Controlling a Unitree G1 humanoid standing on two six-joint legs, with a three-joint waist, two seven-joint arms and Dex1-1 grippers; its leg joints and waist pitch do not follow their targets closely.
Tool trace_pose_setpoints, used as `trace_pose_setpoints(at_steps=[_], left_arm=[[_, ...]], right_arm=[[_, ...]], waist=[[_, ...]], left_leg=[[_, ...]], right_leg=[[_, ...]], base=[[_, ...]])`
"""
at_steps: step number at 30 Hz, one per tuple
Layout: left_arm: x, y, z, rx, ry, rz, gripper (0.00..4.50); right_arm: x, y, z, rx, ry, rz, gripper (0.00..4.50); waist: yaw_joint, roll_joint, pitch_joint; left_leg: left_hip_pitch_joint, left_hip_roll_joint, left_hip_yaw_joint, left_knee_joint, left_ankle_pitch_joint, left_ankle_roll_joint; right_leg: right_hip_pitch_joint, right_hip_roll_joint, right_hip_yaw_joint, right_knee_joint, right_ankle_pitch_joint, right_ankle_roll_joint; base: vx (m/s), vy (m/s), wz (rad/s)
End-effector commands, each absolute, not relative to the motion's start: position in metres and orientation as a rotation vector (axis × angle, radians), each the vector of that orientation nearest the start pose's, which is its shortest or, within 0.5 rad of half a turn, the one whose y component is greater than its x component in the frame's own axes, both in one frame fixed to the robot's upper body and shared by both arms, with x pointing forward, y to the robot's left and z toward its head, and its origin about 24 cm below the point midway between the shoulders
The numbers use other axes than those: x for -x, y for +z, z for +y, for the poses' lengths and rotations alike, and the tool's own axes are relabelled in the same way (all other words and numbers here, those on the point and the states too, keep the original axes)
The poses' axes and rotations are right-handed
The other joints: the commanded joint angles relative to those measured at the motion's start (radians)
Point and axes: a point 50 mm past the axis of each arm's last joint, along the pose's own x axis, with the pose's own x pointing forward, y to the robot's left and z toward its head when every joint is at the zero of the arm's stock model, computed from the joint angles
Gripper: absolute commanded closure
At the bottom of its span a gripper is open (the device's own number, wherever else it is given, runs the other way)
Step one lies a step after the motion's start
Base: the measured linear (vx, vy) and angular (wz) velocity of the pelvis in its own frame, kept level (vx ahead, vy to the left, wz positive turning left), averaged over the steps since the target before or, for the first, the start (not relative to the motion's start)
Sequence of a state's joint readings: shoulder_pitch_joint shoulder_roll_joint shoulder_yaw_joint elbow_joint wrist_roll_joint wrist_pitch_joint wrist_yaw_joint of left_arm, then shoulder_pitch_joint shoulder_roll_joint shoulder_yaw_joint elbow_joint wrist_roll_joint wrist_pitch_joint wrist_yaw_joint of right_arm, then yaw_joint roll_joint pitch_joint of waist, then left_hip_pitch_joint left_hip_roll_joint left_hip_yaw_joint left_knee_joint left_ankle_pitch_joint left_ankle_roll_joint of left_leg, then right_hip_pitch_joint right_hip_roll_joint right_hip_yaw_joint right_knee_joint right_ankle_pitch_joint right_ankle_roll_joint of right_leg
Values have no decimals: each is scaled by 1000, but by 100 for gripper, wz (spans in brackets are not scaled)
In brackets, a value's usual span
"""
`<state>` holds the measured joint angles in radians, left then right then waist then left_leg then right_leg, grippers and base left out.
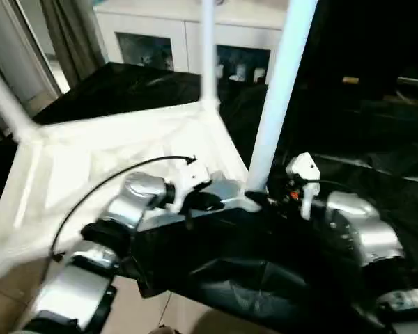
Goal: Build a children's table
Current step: Rotate leg to tighten
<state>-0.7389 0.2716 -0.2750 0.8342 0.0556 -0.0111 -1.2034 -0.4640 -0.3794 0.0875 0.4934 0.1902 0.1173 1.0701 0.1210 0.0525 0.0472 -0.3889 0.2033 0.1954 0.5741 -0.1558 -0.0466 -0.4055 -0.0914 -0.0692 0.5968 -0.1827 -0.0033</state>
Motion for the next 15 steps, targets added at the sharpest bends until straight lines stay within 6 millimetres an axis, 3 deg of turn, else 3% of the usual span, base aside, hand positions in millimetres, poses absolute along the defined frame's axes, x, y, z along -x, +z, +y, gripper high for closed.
trace_pose_setpoints(at_steps=[1, 2, 7, 11, 15], left_arm=[[-328, 51, 108, -407, -1439, 452, 450], [-328, 51, 108, -403, -1439, 451, 450], [-327, 53, 111, -398, -1442, 452, 450], [-327, 51, 112, -395, -1419, 452, 450], [-335, 50, 107, -405, -1306, 440, 450]], right_arm=[[-308, 59, -160, 107, 1167, 275, 140], [-308, 60, -160, 106, 1173, 276, 140], [-308, 62, -158, 87, 1208, 276, 156], [-305, 59, -153, 51, 1220, 284, 195], [-309, 47, -151, 56, 1046, 290, 225]], waist=[[5, -14, -74], [5, -13, -71], [4, -13, -67], [3, -10, -69], [2, -6, -69]], left_leg=[[20, 28, -12, -47, -179, 104], [23, 31, -11, -50, -209, 88], [27, 33, -12, -58, -259, 44], [24, 31, -13, -56, -243, 42], [24, 28, -12, -55, -238, 34]], right_leg=[[58, -56, 30, -49, -34, -283], [54, -55, 32, -55, -94, -274], [51, -58, 36, -64, -195, -246], [52, -56, 36, -61, -153, -248], [50, -56, 36, -61, -148, -244]], base=[[0, 0, 0], [0, 0, 0], [0, 0, 0], [0, 0, 0], [0, 0, 0]])
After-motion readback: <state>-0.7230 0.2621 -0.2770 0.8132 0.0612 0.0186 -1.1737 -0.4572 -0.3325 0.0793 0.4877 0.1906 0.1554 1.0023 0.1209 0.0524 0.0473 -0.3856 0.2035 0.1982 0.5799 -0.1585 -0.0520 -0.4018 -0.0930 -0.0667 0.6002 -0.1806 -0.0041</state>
